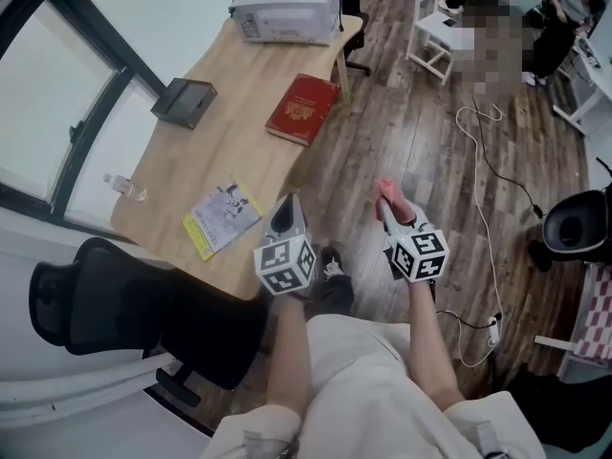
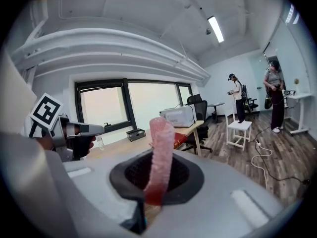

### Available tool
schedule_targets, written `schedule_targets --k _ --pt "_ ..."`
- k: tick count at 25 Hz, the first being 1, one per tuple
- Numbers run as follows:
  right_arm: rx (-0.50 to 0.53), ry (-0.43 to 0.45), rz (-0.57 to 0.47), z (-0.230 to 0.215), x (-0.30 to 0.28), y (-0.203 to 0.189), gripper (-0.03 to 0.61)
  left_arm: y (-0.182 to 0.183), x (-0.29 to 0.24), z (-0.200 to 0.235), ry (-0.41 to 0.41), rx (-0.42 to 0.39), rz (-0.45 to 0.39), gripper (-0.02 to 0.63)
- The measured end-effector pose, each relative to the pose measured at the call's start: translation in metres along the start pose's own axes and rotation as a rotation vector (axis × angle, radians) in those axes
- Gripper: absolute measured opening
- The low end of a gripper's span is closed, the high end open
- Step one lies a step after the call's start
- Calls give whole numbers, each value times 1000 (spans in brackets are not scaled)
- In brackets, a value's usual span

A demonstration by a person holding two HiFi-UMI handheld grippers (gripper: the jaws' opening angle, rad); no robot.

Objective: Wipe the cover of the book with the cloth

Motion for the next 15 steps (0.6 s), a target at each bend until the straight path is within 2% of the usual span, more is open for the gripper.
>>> schedule_targets --k 8,15 --pt "29 17 28 -19 -89 43 24 28 -81 49 28 45 6 8" --pt "36 60 63 -17 -186 63 23 49 -147 104 62 71 12 8"
Point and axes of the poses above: the fingertips, and each gripper's own axes: x backward along the fingers, z to its left, y out of its top, the point moved 3 cm from there along x, backward along the fingers, and after that the axes turned 3 degrees about -y, right-handed, at the moved point
